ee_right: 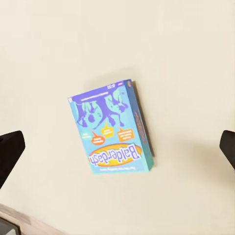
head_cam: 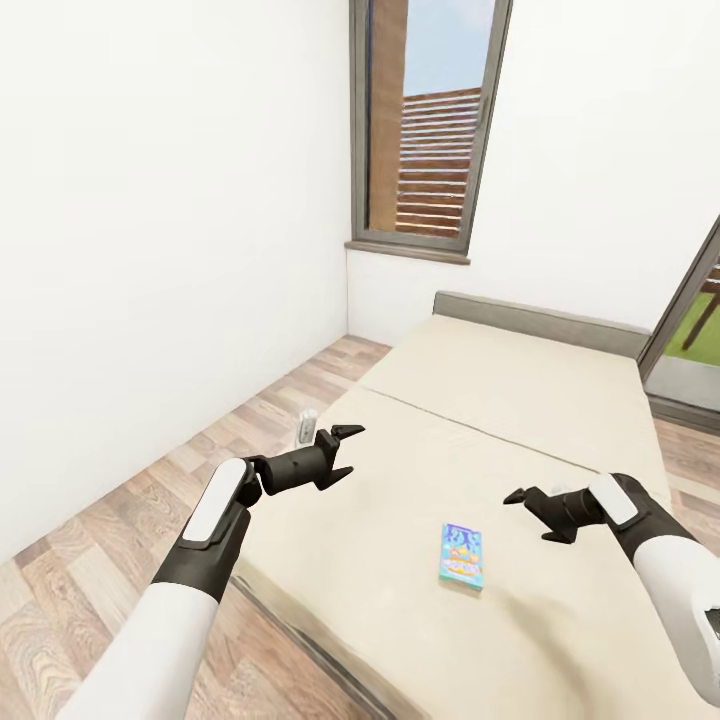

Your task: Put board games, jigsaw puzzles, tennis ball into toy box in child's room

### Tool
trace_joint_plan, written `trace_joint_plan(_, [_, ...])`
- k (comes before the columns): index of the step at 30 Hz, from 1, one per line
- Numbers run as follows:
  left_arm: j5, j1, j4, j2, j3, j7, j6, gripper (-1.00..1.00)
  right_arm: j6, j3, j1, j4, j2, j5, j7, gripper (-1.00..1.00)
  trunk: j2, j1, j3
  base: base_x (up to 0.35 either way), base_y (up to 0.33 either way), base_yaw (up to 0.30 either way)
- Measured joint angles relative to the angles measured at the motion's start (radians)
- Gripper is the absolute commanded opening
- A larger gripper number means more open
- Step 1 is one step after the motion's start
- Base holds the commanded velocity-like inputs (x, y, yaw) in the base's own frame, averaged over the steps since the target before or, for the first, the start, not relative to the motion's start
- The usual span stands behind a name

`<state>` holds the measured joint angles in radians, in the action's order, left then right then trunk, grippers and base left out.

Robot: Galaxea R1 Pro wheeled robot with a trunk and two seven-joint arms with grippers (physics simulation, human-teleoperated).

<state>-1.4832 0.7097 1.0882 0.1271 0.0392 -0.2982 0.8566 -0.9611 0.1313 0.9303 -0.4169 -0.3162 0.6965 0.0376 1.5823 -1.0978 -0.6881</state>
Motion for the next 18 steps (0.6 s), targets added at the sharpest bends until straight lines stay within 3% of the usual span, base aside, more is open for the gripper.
trace_joint_plan(18, [-0.001,0.0,0.0,0.0,0.0,0.001,0.001,1.0,0.002,-0.002,0.0,-0.009,0.009,0.001,-0.002,1.0,0.126,-0.069,-0.056,0.0,0.0,0.0])
